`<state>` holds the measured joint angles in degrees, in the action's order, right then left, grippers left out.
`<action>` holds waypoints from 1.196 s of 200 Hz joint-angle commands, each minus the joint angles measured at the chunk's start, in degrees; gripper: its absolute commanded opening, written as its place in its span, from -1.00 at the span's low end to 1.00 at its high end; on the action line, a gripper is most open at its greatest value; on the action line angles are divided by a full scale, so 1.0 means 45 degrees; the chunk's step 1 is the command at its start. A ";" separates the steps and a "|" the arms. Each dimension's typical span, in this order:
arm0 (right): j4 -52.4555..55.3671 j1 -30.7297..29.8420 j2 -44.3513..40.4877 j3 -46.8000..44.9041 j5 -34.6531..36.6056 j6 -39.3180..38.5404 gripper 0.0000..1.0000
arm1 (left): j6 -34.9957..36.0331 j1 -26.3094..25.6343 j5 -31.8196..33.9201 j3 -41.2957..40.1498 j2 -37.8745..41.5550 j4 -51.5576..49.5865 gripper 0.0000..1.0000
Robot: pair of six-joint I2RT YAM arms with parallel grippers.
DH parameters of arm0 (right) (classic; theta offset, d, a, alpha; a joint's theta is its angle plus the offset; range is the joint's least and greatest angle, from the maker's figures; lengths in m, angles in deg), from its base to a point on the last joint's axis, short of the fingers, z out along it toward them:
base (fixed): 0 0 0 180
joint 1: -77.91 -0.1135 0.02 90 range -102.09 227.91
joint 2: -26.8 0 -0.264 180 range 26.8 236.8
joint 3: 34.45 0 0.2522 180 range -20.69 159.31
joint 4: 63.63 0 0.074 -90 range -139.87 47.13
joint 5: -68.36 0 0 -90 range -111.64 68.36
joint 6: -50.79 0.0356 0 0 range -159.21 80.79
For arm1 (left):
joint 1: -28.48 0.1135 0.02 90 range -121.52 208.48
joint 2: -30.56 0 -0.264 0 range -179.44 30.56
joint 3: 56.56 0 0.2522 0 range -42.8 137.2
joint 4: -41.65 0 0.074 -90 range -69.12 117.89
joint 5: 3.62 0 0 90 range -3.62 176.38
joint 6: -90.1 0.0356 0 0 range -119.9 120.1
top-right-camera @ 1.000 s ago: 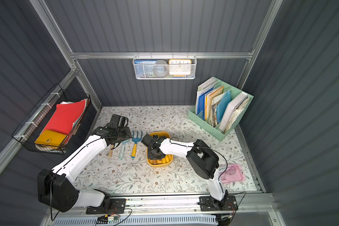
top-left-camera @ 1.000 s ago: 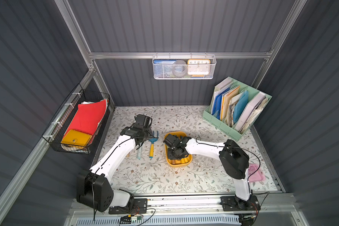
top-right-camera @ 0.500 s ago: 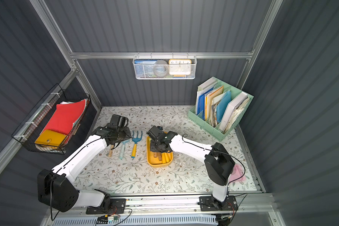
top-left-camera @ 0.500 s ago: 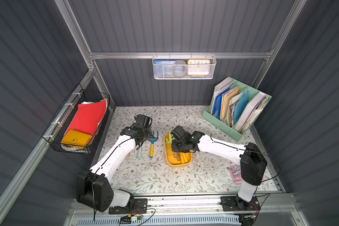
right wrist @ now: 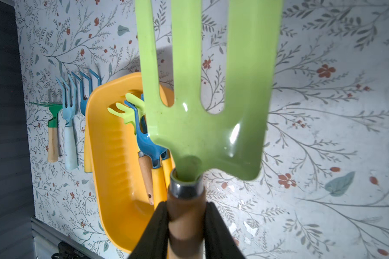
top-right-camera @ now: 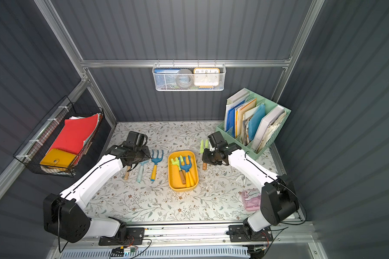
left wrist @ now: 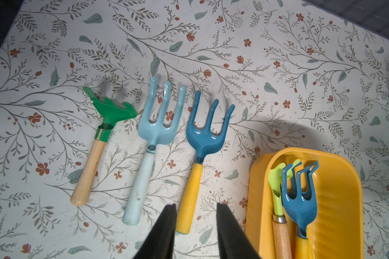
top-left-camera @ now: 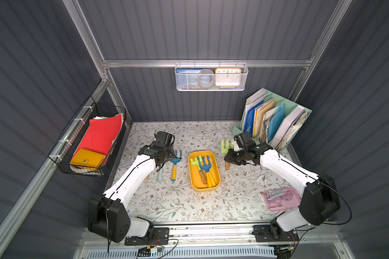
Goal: Take the hand rake out of the storage box
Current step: Place the rake at the center of the board.
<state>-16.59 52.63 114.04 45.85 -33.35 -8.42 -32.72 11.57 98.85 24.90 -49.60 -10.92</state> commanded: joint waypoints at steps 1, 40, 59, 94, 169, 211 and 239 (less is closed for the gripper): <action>0.0289 0.0302 0.0035 -0.0617 -0.1074 -0.0850 -0.61 | 0.0279 0.0050 0.0236 0.0304 -0.0116 -0.0438 -0.29; 0.0248 0.0514 0.1003 -0.0717 -0.1610 -0.1731 -0.61 | 0.0419 0.0046 0.0333 0.0207 0.0030 -0.0429 -0.29; 0.0022 0.0616 0.1594 -0.0610 -0.1839 -0.1816 -0.61 | 0.0365 0.0046 0.0317 0.0069 0.0117 -0.0400 -0.28; -0.0136 0.0657 0.2725 -0.0016 -0.2138 -0.1941 -0.61 | 0.0379 0.0047 0.0315 -0.0046 0.0234 -0.0361 -0.28; -0.1082 0.0730 0.3942 0.0440 -0.2419 -0.1451 -0.61 | 0.0518 0.0046 0.0408 0.0003 0.0201 -0.0345 -0.28; -0.1152 0.0795 0.4167 0.0410 -0.2077 -0.1354 -0.61 | 0.0516 0.0047 0.0432 0.0110 0.0158 -0.0282 -0.28; -0.1297 0.0817 0.4285 0.0296 -0.1932 -0.1242 -0.60 | 0.0545 0.0047 0.0394 0.0140 0.0069 -0.0278 -0.28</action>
<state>-21.58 55.87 132.53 46.70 -42.94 -14.76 -31.39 11.57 99.99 24.92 -49.51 -11.10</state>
